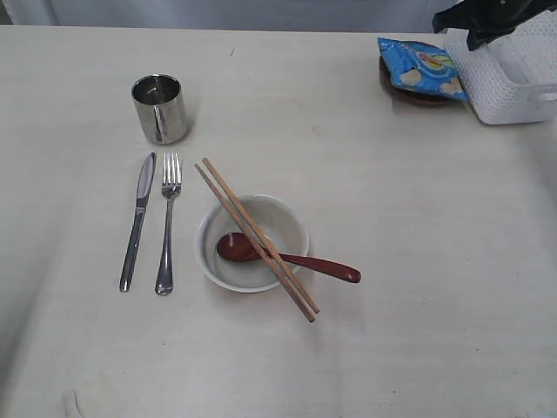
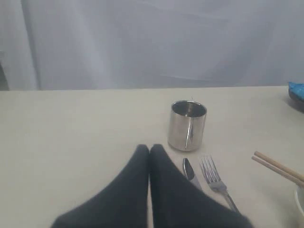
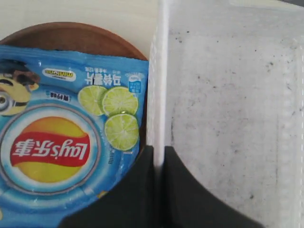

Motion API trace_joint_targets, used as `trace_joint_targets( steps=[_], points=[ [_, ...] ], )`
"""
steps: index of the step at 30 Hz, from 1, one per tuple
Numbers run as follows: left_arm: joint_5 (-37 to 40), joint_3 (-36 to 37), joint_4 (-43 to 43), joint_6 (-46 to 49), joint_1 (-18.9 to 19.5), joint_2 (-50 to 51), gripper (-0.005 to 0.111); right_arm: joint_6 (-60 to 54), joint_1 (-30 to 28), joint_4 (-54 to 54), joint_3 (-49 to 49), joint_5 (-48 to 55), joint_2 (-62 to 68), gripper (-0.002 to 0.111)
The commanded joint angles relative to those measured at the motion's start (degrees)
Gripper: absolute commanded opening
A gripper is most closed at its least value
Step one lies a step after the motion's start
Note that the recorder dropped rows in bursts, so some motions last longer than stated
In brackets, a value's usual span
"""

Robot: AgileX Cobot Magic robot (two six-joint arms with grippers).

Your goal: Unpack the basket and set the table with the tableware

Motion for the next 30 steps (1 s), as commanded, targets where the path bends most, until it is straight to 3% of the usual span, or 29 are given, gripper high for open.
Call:
trace_joint_targets(
  steps=[1,9,22,30],
  points=[
    [-0.61,0.16,-0.73,0.02,-0.06,-0.21,0.0,0.85,0.45,-0.13,-1.17,2.43,-2.71,-0.001],
    [-0.61,0.16,-0.73,0.02,-0.06,-0.21,0.0,1.08,0.31,-5.03,-2.96,1.39,-6.23,-0.001],
    [-0.61,0.16,-0.73,0.02,-0.06,-0.21,0.0,2.54,-1.71,-6.89,-2.96,1.54,2.24,-0.001],
    [-0.61,0.16,-0.7,0.02,-0.06,-0.21,0.0,-1.69,-1.58,0.79,-2.96,-0.61,5.04,-0.001]
  ],
)
